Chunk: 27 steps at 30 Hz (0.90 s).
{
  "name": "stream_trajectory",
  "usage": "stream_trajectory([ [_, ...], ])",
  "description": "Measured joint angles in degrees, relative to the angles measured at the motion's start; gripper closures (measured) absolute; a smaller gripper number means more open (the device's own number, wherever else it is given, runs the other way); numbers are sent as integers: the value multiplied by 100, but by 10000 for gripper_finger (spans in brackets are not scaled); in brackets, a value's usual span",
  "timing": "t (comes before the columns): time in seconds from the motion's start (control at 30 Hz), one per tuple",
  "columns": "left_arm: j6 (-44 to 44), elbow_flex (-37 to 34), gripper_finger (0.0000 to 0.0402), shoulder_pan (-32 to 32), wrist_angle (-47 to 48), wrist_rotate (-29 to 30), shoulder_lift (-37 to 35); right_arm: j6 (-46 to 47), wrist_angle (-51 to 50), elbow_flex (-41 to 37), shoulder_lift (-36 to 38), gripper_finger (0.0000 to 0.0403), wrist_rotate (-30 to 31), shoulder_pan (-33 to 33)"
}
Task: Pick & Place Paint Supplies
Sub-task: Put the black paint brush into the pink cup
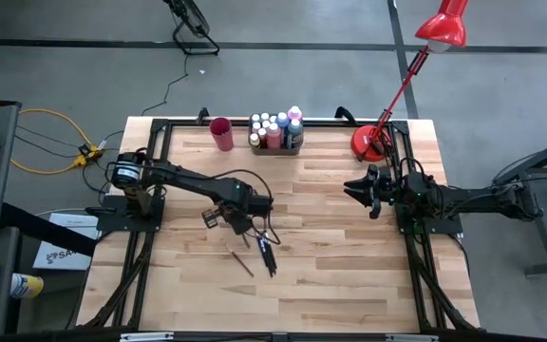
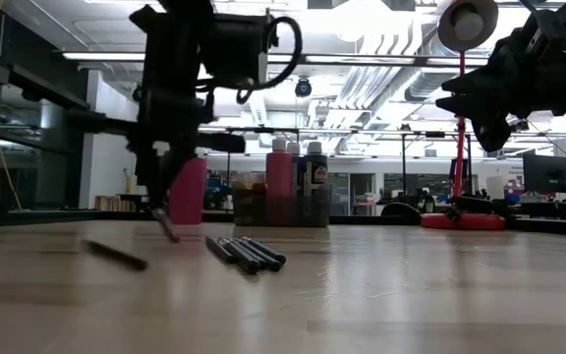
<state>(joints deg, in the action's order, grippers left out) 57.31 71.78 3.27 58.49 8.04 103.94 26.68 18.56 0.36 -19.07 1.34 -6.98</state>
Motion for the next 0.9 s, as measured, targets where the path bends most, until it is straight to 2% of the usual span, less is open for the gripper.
stream_trajectory([
  [0.17, 279, 412, 401, -37, 918, 729, -17, 0, -30, 2, 0, 280, 0, 0],
  [0.5, 384, 1591, 401, -787, 2902, 3597, -15, 0, -39, 1, -1, 280, 0, 2],
  [0.63, 401, 2166, 401, -1227, 3153, 4616, -18, 0, -41, 0, 0, 280, 0, 1],
  [0.9, 1299, 2863, 401, -2388, 3157, 5700, -20, 0, -41, 2, 0, 280, 0, 2],
])
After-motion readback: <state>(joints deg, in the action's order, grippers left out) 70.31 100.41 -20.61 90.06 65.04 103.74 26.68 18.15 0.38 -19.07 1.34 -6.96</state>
